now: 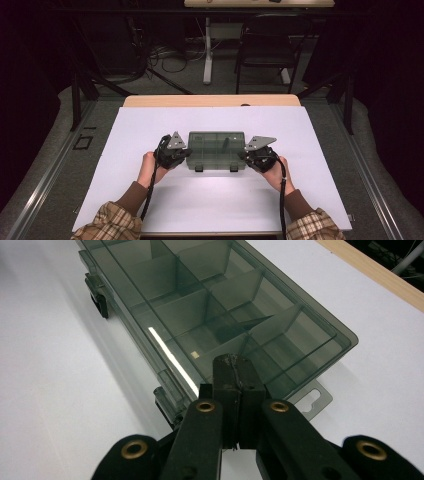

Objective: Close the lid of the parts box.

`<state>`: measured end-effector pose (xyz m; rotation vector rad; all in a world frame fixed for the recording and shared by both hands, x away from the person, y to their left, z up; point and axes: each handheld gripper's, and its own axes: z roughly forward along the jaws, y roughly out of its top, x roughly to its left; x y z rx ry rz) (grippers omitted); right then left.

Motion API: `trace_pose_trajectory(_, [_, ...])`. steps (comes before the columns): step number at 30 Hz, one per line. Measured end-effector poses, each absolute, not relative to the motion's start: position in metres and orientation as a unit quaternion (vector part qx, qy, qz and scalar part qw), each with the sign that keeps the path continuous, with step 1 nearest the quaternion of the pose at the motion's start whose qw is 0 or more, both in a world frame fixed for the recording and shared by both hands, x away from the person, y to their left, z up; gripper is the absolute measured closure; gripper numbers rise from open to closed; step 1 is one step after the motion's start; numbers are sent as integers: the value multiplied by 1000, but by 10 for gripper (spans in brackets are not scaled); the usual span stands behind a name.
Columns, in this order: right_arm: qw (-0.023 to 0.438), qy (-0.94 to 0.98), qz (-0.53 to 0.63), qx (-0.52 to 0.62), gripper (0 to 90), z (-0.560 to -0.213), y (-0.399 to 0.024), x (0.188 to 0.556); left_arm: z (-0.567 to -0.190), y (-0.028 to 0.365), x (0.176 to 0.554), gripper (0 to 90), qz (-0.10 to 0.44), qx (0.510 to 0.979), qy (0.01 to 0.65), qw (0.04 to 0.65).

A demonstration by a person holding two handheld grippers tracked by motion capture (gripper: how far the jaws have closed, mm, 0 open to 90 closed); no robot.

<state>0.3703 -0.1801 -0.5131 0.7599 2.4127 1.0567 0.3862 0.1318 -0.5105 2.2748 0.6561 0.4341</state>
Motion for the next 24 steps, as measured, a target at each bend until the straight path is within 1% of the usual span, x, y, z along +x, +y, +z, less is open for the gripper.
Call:
trace_pose_trajectory(14, [193,867,369,274,900,-517,-179,371,-515,130,386,900,163,887,253,352])
trace_pose_trajectory(20, [203,869,362,271,900,-520,-177,371,-517,129,384,900,169,887,250,350])
trace_pose_trajectory(24, [197,867,366,275,900,-520,-178,372,-517,127,382,900,180,889,244,342])
